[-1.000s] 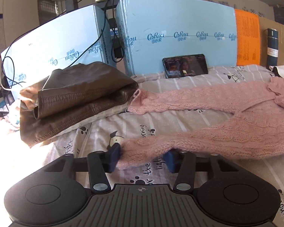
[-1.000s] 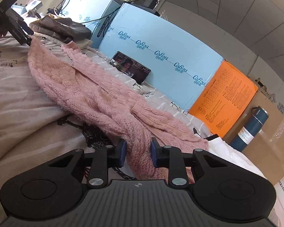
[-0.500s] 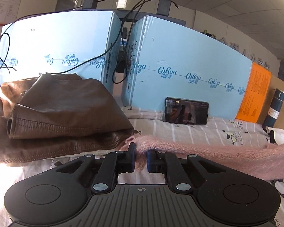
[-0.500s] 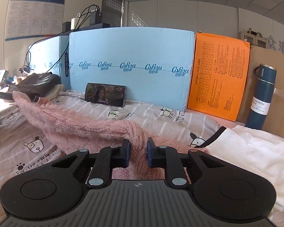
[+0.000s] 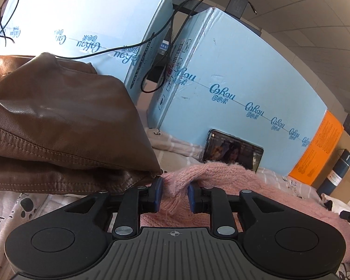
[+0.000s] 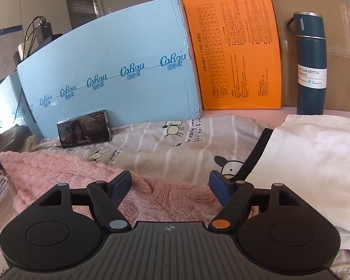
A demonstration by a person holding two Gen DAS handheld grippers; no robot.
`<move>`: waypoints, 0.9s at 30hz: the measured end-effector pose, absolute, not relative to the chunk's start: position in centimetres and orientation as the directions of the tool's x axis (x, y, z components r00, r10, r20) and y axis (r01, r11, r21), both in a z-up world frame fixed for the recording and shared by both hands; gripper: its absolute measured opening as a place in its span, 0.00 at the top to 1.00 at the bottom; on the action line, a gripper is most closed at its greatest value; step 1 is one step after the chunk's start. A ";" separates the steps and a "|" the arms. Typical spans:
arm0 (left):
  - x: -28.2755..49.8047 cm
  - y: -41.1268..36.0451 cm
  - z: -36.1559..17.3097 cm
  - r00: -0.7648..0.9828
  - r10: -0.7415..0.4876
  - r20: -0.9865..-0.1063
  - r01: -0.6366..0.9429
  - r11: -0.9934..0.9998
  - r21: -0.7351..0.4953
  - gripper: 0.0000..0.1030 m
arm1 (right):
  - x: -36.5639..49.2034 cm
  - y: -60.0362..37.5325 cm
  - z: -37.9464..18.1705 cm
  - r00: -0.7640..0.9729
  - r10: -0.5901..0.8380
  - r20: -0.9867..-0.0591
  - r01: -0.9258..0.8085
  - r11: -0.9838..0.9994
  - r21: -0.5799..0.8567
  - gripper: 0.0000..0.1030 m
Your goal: Fold clothes
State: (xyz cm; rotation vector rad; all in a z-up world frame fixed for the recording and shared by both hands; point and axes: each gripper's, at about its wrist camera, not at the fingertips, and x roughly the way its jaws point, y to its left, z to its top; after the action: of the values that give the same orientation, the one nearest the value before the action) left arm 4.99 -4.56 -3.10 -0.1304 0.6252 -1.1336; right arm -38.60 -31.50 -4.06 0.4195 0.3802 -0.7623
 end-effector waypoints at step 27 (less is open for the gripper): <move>2.8 -10.1 -3.9 0.340 -0.812 -0.474 0.733 0.545 -0.408 0.29 | -39.9 -28.8 -5.6 0.614 -0.659 -0.434 0.775 0.398 0.491 0.13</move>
State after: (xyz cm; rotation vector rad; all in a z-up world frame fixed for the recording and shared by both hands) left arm 2.75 -10.07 -3.87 -0.1298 0.6946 -1.0089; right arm -39.88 -28.85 -5.63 0.7191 0.1801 -0.9138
